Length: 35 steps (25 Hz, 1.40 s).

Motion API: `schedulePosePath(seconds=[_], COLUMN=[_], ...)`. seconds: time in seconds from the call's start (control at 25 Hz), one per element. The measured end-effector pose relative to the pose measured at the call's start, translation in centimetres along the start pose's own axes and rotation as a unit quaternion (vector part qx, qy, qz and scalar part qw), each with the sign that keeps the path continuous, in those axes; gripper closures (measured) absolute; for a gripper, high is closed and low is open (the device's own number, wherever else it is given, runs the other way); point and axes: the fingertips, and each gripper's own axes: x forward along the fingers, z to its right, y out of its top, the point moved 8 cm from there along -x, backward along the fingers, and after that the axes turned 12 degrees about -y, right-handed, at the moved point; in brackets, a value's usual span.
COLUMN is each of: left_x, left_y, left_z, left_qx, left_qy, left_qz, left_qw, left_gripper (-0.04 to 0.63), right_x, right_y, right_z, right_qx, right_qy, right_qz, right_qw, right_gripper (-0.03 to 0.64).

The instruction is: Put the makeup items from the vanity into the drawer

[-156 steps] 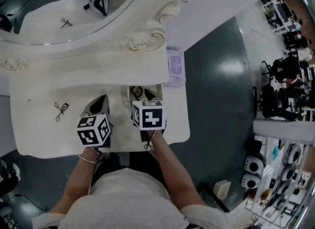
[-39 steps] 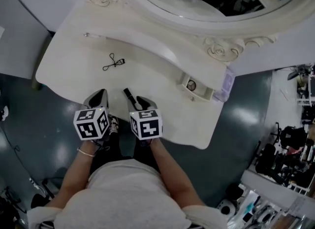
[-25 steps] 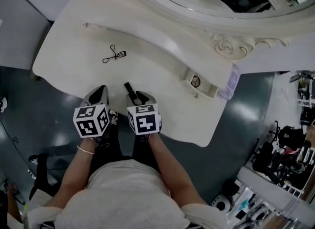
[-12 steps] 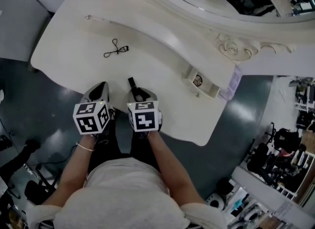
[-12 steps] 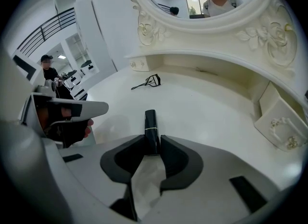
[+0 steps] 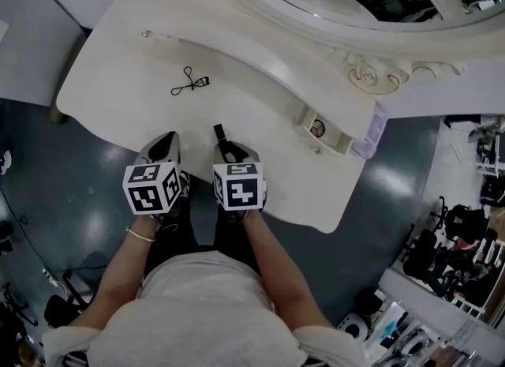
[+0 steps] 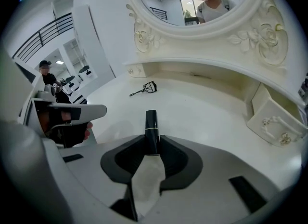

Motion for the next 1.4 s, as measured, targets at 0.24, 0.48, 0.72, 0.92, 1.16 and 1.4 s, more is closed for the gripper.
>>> schedulePosePath(seconds=[0.24, 0.48, 0.72, 0.92, 1.16, 1.4], left_x=[0.6, 2.3, 4.4, 5.7, 7.7, 9.6], left_y=[1.2, 2.2, 3.4, 3.9, 4.2, 4.1], left_z=[1.5, 3.7, 6.9, 9.8, 13.5, 16.8], left_qx=[0.023, 0.054, 0.088, 0.117, 0.151, 0.177], left_qy=[-0.022, -0.057, -0.099, -0.137, -0.182, -0.217], left_qz=[0.002, -0.007, -0.016, -0.025, -0.041, -0.058], left_qw=[0.9995, 0.9969, 0.991, 0.9833, 0.9709, 0.9582], left_gripper=[0.592, 0.592, 0.592, 0.592, 0.592, 0.592], right_x=[-1.5, -2.9, -4.9, -6.7, -8.8, -10.4], right_y=[0.6, 0.9, 0.9, 0.2, -0.8, -2.4], right_z=[1.4, 3.8, 6.9, 9.2, 12.4, 15.1], right_qx=[0.022, 0.052, 0.094, 0.128, 0.174, 0.215], right_qy=[-0.016, -0.043, -0.08, -0.112, -0.15, -0.179], right_qz=[0.018, 0.034, 0.053, 0.065, 0.08, 0.082], right_qw=[0.999, 0.997, 0.991, 0.983, 0.97, 0.957], right_gripper=[0.514, 0.514, 0.514, 0.514, 0.514, 0.514])
